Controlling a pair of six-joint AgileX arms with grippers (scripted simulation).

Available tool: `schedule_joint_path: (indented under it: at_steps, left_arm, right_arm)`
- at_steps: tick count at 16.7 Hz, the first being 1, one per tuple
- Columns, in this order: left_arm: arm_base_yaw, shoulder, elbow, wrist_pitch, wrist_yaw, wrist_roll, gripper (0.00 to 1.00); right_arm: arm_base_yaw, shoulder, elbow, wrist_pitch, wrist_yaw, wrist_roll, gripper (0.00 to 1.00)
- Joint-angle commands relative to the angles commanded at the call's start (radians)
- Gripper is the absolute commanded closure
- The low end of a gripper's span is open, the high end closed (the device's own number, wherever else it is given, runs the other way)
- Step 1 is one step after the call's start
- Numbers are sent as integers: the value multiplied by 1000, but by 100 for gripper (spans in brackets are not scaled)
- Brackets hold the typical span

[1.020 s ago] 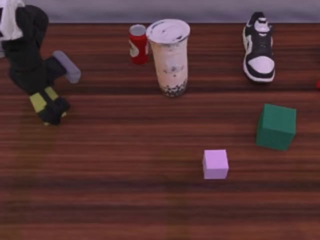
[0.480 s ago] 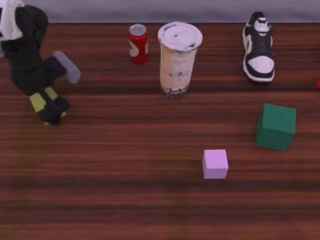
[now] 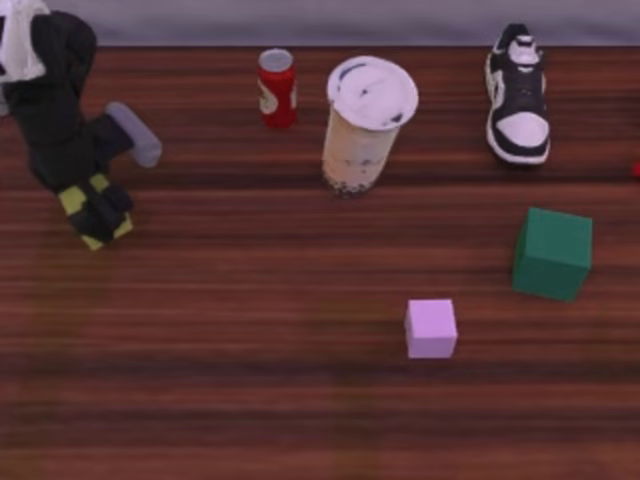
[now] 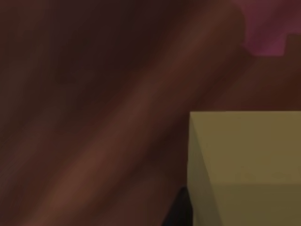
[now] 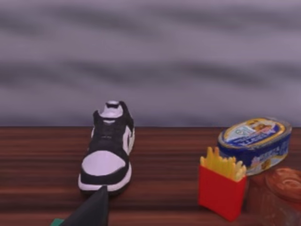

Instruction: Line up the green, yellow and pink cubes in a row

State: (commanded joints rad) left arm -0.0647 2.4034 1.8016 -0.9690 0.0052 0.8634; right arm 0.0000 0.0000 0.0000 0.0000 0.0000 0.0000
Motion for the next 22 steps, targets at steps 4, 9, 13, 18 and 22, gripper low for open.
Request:
schedule_joint_path:
  at_steps: [4,9,13,18,22]
  left_arm:
    - [0,0,0,0,0,0,100]
    - [-3,-26,0,-16,11,-8,100]
    - [4,-45,60,-92,13,-7,100]
    - [16,-92,163,-247,10,-10,100]
    - [10,-90,163,-246,10,-8,100]
  right_arm:
    - [0,0,0,0,0,0,0]
    - [0,0,0,0,0,0,0]
    - [0,0,0,0,0,0,0]
    - [0,0,0,0,0,0,0]
    - [0,0,0,0,0,0,0]
